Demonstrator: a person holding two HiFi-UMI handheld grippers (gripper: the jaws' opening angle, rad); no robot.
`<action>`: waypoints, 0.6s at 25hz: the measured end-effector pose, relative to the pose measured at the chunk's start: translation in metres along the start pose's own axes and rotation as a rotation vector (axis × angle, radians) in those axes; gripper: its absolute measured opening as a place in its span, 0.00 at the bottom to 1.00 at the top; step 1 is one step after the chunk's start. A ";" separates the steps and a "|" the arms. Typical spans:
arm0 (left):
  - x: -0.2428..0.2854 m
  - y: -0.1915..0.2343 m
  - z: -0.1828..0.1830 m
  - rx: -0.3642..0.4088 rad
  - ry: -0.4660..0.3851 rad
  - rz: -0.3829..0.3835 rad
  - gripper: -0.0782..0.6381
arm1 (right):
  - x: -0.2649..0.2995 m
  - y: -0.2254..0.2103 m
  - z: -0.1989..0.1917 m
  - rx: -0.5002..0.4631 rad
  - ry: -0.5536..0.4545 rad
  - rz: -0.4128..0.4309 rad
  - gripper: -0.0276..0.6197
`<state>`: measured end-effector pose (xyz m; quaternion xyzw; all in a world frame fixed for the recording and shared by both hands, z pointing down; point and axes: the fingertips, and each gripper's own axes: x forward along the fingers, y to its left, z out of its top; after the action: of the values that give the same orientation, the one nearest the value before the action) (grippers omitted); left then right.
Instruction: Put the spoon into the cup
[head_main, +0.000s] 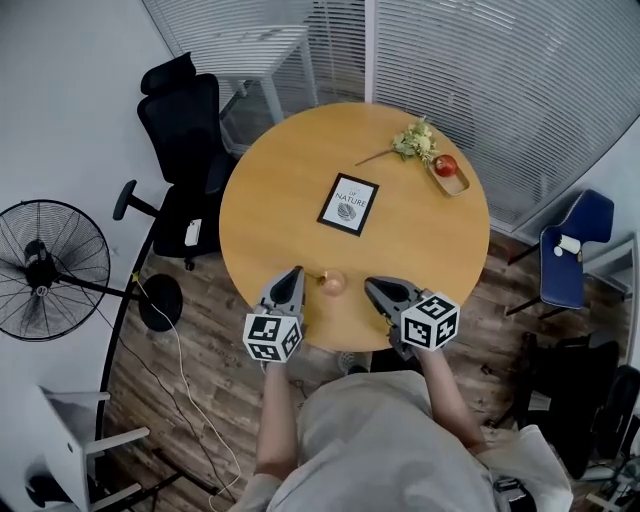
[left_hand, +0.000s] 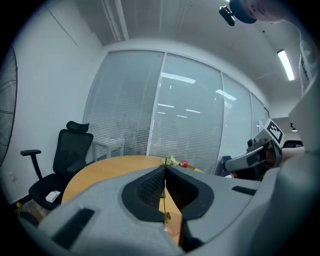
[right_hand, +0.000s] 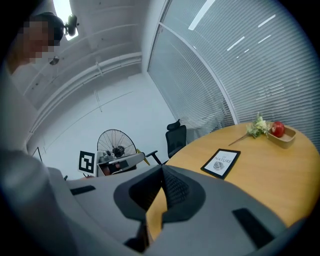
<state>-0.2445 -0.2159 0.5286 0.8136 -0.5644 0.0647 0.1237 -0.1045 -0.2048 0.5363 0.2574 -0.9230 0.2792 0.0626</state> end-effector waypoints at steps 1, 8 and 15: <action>0.003 -0.003 -0.002 0.008 0.004 -0.007 0.12 | -0.002 0.001 0.000 0.001 -0.005 0.005 0.04; 0.024 -0.016 -0.016 0.007 0.039 -0.061 0.12 | -0.007 0.001 -0.006 -0.015 0.003 -0.008 0.04; 0.036 -0.021 -0.030 0.013 0.089 -0.086 0.12 | -0.008 -0.004 -0.014 -0.022 0.027 -0.040 0.04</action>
<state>-0.2115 -0.2334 0.5638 0.8343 -0.5223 0.0989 0.1460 -0.0956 -0.1964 0.5477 0.2712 -0.9198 0.2712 0.0832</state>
